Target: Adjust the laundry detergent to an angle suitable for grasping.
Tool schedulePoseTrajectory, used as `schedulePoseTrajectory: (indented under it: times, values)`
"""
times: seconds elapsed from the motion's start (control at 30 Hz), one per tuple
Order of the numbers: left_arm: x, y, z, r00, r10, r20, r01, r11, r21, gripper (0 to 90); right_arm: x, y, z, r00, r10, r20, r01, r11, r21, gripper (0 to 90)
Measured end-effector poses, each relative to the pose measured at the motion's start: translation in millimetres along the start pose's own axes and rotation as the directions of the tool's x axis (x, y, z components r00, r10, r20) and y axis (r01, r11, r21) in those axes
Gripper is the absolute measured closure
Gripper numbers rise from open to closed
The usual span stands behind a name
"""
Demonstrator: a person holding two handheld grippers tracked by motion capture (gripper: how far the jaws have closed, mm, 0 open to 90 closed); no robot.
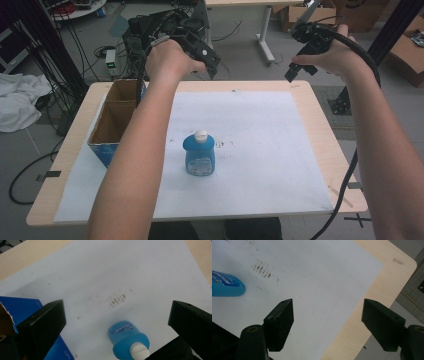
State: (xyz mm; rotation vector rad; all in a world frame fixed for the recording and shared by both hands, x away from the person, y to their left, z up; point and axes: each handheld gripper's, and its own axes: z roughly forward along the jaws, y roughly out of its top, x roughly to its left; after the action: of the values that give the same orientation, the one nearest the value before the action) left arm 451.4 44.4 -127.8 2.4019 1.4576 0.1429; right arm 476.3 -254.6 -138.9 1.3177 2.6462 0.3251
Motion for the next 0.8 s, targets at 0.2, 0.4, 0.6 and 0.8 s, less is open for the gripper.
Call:
schedulePoseTrajectory:
  times: [0.2, 0.4, 0.6, 0.8]
  values:
    - [-1.0, -0.7, 0.5, 0.9999, 0.013, 0.003, -0.013, 0.9998, 0.016, 2.5, -2.0, -3.3, -0.5, 1.0000, -0.005, 0.001, 0.005, 1.000, -0.007, 26.1]
    - [-2.7, -2.6, -2.0, 0.9999, 0.009, -0.006, -0.009, 1.0000, 0.004, 2.4, -2.6, -6.0, -0.5, 1.0000, -0.002, -0.001, 0.002, 1.000, -0.015, 26.0]
    - [-2.0, -3.2, -3.2, 0.9999, 0.008, -0.010, -0.008, 1.0000, -0.001, 2.4, -4.4, -7.9, 2.4, 1.0000, 0.000, -0.009, 0.000, 1.000, -0.010, 26.0]
    - [-2.6, -5.6, -5.4, 0.9999, 0.006, -0.014, -0.006, 1.0000, -0.003, 2.3, -4.4, -6.4, 5.5, 0.9999, -0.004, -0.012, 0.004, 1.000, -0.007, 26.0]
